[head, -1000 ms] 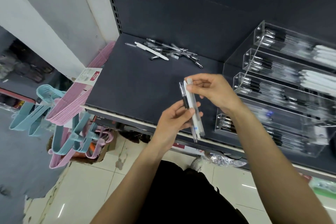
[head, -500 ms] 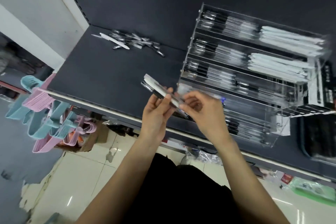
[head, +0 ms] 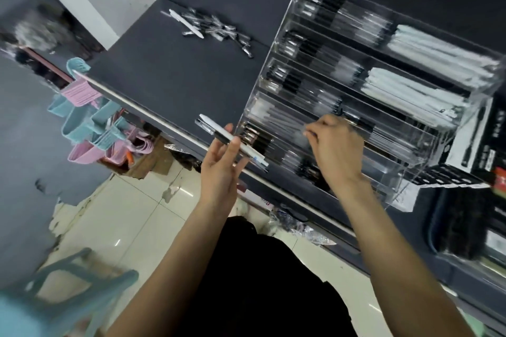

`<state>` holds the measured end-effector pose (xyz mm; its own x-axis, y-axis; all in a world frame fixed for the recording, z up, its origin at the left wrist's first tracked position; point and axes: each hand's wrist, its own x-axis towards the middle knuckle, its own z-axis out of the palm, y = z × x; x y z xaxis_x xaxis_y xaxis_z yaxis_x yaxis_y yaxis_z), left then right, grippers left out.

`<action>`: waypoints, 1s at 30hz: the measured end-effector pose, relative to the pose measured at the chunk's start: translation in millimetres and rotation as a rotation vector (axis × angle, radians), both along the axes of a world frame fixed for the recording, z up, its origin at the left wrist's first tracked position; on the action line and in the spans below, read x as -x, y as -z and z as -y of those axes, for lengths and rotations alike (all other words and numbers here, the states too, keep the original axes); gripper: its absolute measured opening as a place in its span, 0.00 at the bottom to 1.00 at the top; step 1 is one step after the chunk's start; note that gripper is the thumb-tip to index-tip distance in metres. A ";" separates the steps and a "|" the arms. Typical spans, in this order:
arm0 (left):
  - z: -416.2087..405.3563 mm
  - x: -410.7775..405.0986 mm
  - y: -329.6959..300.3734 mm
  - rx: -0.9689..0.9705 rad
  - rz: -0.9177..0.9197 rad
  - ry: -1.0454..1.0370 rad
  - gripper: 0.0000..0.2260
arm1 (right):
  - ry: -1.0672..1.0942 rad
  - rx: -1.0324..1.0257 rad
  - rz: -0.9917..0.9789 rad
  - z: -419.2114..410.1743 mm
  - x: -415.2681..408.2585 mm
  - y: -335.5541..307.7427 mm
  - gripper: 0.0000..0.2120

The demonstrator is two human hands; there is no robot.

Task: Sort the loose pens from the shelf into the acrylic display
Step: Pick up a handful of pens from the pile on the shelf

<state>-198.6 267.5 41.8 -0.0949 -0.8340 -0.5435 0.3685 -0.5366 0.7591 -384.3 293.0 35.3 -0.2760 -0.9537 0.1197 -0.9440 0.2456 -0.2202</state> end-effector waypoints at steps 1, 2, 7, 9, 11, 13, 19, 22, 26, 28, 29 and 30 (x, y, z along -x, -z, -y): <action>-1.0 -0.5 -1.2 -0.009 -0.002 0.000 0.10 | -0.016 -0.007 -0.017 3.4 -0.4 0.8 0.08; -1.3 -1.0 -1.5 -0.019 -0.010 -0.004 0.11 | -0.020 -0.008 -0.031 6.2 -0.5 0.9 0.08; -0.6 -3.8 4.1 -0.056 -0.035 0.032 0.11 | 0.011 0.002 -0.035 6.2 2.8 -0.6 0.09; 1.7 -5.5 5.4 -0.067 -0.034 0.050 0.11 | 0.016 0.018 0.032 3.1 3.6 0.2 0.08; 5.1 -7.5 4.7 -0.070 -0.029 0.066 0.12 | 0.001 -0.016 0.071 0.4 1.3 2.0 0.07; 9.7 -9.9 4.2 -0.066 -0.015 0.086 0.12 | -0.004 -0.061 0.093 -0.8 -2.0 3.5 0.07; 22.3 -12.8 2.4 -0.040 -0.054 0.144 0.12 | -0.012 -0.096 0.139 4.4 -14.8 -3.5 0.11; 23.7 -11.1 0.4 -0.034 -0.104 0.165 0.11 | -0.022 -0.002 0.177 1.9 -32.2 -23.7 0.12; 23.0 -3.9 -6.3 0.026 -0.162 0.271 0.13 | -0.046 0.042 0.424 -5.7 -63.7 -40.8 0.12; 22.4 1.5 -10.3 0.058 -0.168 0.334 0.13 | -0.001 0.041 0.505 -8.1 -68.8 -36.7 0.09; 21.8 4.5 -11.4 0.087 -0.140 0.365 0.13 | 0.034 0.058 0.552 -9.8 -67.4 -35.7 0.08; 21.2 7.2 -11.9 0.127 -0.100 0.395 0.13 | 0.073 0.079 0.596 -12.5 -63.7 -35.8 0.07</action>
<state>-205.8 246.3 53.7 -0.4678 -0.7826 -0.4108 0.2287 -0.5561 0.7991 -320.7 305.5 71.1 -0.3814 -0.9244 -0.0060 -0.6338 0.2662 -0.7263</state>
